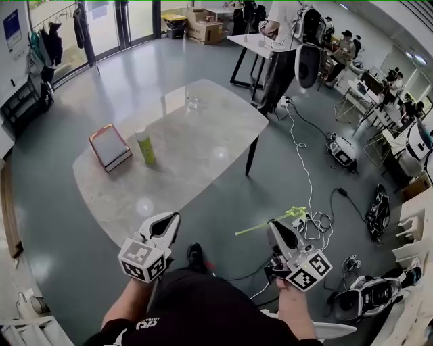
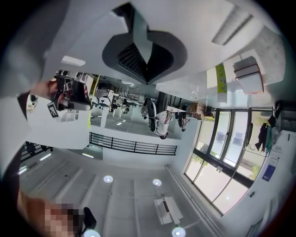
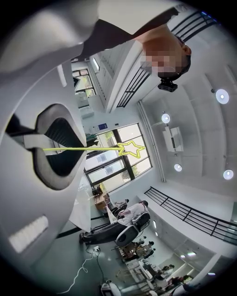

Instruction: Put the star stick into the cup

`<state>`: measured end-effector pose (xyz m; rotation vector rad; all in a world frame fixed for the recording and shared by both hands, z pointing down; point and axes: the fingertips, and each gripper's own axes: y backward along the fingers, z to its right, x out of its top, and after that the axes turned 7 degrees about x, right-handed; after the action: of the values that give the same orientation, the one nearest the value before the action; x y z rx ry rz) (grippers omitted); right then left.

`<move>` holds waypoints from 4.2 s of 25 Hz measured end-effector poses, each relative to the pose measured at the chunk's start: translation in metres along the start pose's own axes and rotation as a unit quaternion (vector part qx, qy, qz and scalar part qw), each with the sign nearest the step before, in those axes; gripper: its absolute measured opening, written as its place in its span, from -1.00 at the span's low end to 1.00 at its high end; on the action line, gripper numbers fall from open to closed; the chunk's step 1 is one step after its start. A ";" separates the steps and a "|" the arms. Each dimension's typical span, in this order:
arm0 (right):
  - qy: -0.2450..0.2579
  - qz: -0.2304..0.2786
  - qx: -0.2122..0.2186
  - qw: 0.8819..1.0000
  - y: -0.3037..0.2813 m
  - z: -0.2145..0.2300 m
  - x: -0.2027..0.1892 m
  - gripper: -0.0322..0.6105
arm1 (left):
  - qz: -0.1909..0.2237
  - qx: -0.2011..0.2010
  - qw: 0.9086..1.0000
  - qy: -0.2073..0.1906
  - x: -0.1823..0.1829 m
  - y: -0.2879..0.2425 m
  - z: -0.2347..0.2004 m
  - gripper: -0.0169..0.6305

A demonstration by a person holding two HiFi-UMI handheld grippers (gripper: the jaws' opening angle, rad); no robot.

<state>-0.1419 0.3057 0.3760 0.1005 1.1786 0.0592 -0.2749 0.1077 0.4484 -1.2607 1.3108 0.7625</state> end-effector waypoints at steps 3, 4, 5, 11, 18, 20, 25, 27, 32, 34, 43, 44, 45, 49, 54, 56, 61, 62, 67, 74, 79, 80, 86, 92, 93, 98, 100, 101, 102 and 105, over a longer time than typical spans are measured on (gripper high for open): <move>0.007 -0.008 0.000 1.000 -0.029 0.027 0.010 -0.80 | -0.008 -0.002 1.000 0.000 0.010 -0.032 -0.012 -0.94; 0.010 -0.010 -0.004 1.000 -0.037 0.037 0.012 -0.80 | -0.012 -0.004 1.000 0.000 0.013 -0.042 -0.016 -0.94; 0.012 -0.012 -0.006 1.000 -0.046 0.046 0.015 -0.80 | -0.015 -0.007 1.000 0.002 0.015 -0.052 -0.020 -0.94; 0.004 -0.011 0.007 1.000 -0.104 0.084 0.023 -0.80 | -0.013 -0.022 1.000 0.004 0.039 -0.096 -0.046 -0.94; -0.004 -0.022 0.027 0.999 -0.144 0.117 0.026 -0.80 | -0.009 -0.011 1.000 0.008 0.046 -0.136 -0.069 -0.94; -0.007 -0.022 0.033 0.999 -0.154 0.130 0.030 -0.80 | -0.010 -0.006 1.000 0.011 0.044 -0.146 -0.073 -0.94; -0.018 -0.025 0.058 0.998 -0.184 0.165 0.039 -0.80 | -0.018 0.019 0.999 0.019 0.044 -0.175 -0.089 -0.94; -0.023 -0.030 0.073 0.997 -0.199 0.180 0.043 -0.80 | -0.019 0.034 0.999 0.023 0.049 -0.189 -0.095 -0.94; -0.033 -0.039 0.101 0.994 -0.215 0.235 0.062 -0.80 | -0.018 0.076 0.996 0.031 0.059 -0.237 -0.095 -0.94; -0.037 -0.044 0.110 0.992 -0.220 0.261 0.074 -0.80 | -0.014 0.094 0.995 0.035 0.067 -0.259 -0.092 -0.94; -0.044 -0.066 0.161 0.984 -0.238 0.361 0.124 -0.80 | 0.005 0.143 0.989 0.028 0.109 -0.349 -0.063 -0.94; -0.047 -0.069 0.166 0.983 -0.238 0.370 0.127 -0.80 | 0.007 0.150 0.988 0.029 0.112 -0.356 -0.060 -0.94; -0.049 -0.073 0.172 0.981 -0.239 0.376 0.130 -0.80 | 0.008 0.157 0.987 0.032 0.115 -0.362 -0.057 -0.94; -0.054 -0.090 0.198 0.974 -0.242 0.391 0.134 -0.80 | 0.012 0.176 0.984 0.039 0.118 -0.377 -0.051 -0.94; -0.068 -0.092 0.222 0.968 -0.258 0.394 0.139 -0.80 | 0.000 0.189 0.981 0.049 0.115 -0.386 -0.055 -0.94; -0.067 -0.097 0.231 0.966 -0.273 0.393 0.139 -0.80 | 0.002 0.196 0.979 0.051 0.119 -0.386 -0.064 -0.94; -0.067 -0.105 0.253 0.959 -0.317 0.388 0.137 -0.80 | 0.016 0.216 0.975 0.054 0.128 -0.387 -0.099 -0.94; -0.063 -0.106 0.261 0.957 -0.326 0.385 0.138 -0.80 | 0.022 0.222 0.973 0.054 0.131 -0.387 -0.106 -0.94; -0.048 -0.119 0.277 0.952 -0.374 0.366 0.140 -0.80 | 0.036 0.235 0.970 0.057 0.139 -0.373 -0.143 -0.94; -0.037 -0.133 0.288 0.948 -0.430 0.360 0.126 -0.80 | 0.046 0.252 0.965 0.063 0.139 -0.365 -0.179 -0.94; -0.050 -0.151 0.299 0.941 -0.460 0.380 0.118 -0.80 | 0.043 0.251 0.965 0.062 0.142 -0.393 -0.187 -0.94; -0.052 -0.156 0.301 0.939 -0.467 0.385 0.114 -0.80 | 0.042 0.254 0.964 0.062 0.143 -0.397 -0.191 -0.94; -0.048 -0.180 0.315 0.931 -0.514 0.410 0.095 -0.80 | 0.040 0.278 0.957 0.077 0.141 -0.423 -0.216 -0.94; -0.043 -0.180 0.320 0.929 -0.560 0.435 0.079 -0.80 | 0.026 0.281 0.956 0.080 0.133 -0.452 -0.235 -0.94; -0.046 -0.178 0.316 0.931 -0.569 0.441 0.073 -0.80 | 0.024 0.282 0.956 0.080 0.131 -0.456 -0.240 -0.94; -0.060 -0.194 0.316 0.927 -0.600 0.452 0.045 -0.80 | 0.017 0.290 0.951 0.101 0.122 -0.471 -0.256 -0.94; -0.055 -0.203 0.325 0.922 -0.609 0.453 0.037 -0.81 | 0.016 0.293 0.951 0.102 0.119 -0.476 -0.260 -0.94; -0.052 -0.207 0.327 0.921 -0.614 0.455 0.033 -0.80 | 0.014 0.294 0.950 0.102 0.118 -0.478 -0.263 -0.94; -0.049 -0.209 0.328 0.920 -0.621 0.457 0.028 -0.80 | 0.013 0.296 0.950 0.104 0.116 -0.479 -0.266 -0.94; -0.042 -0.208 0.323 0.922 -0.641 0.466 0.013 -0.80 | 0.011 0.302 0.947 0.113 0.109 -0.478 -0.275 -0.94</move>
<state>0.2901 -0.3523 0.4703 0.4261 1.0730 -0.7092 0.1233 -0.2849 0.5047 -0.8475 1.5899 0.1930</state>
